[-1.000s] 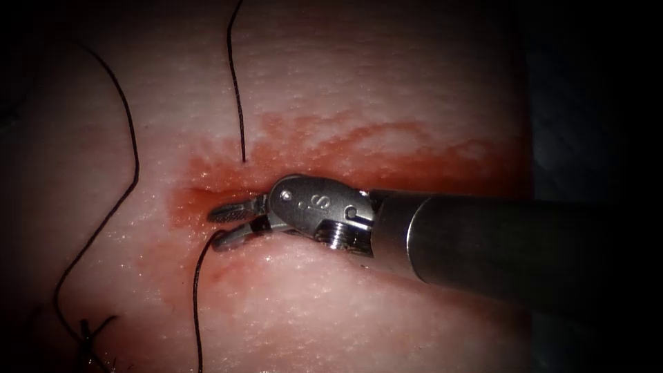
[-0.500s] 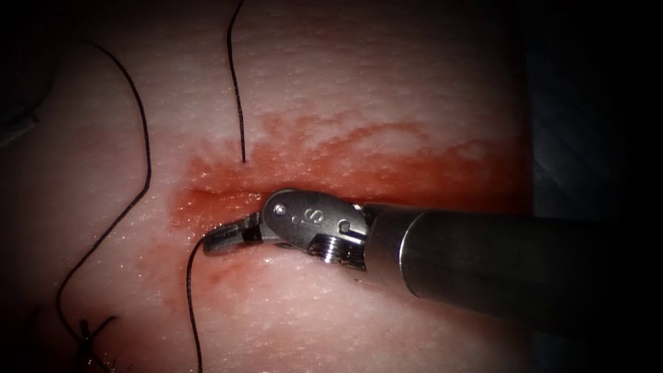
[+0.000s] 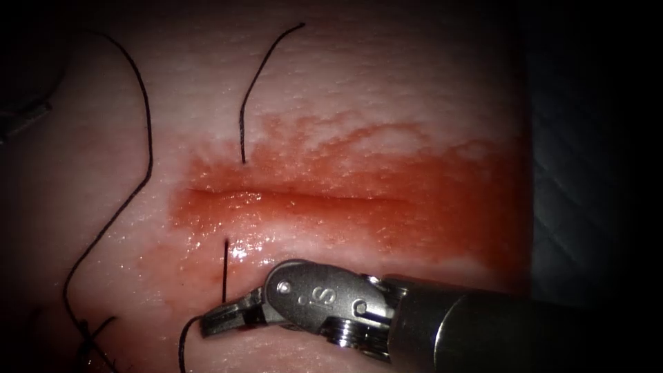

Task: Wound Closure
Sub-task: Grasp the suture with the right hand and pull it through until only a short end remains.

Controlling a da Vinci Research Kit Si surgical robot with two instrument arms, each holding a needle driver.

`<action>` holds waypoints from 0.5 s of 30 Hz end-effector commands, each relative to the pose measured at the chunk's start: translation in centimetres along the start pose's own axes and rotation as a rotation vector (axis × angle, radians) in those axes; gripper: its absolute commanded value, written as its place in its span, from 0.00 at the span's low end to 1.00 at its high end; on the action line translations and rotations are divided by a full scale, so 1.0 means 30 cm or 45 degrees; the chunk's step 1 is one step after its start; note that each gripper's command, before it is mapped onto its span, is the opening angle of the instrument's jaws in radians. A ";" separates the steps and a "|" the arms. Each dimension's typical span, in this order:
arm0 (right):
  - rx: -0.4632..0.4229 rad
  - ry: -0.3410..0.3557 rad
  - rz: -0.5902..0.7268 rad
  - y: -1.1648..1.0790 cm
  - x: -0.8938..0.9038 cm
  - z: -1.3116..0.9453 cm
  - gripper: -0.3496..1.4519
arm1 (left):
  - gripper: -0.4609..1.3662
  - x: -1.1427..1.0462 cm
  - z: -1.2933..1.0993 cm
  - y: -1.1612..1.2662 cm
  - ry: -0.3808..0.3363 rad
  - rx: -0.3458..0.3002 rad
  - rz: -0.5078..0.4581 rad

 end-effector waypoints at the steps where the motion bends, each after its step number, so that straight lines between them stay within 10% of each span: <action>1: 0.000 0.001 0.006 -0.0004 0.0000 -0.0002 0.00 | 0.06 0.0009 -0.0009 -0.0013 -0.006 -0.011 -0.002; 15: 0.141 -0.053 0.046 -0.0154 -0.0023 -0.0010 0.00 | 0.06 0.0026 -0.0074 -0.0119 -0.007 0.050 -0.007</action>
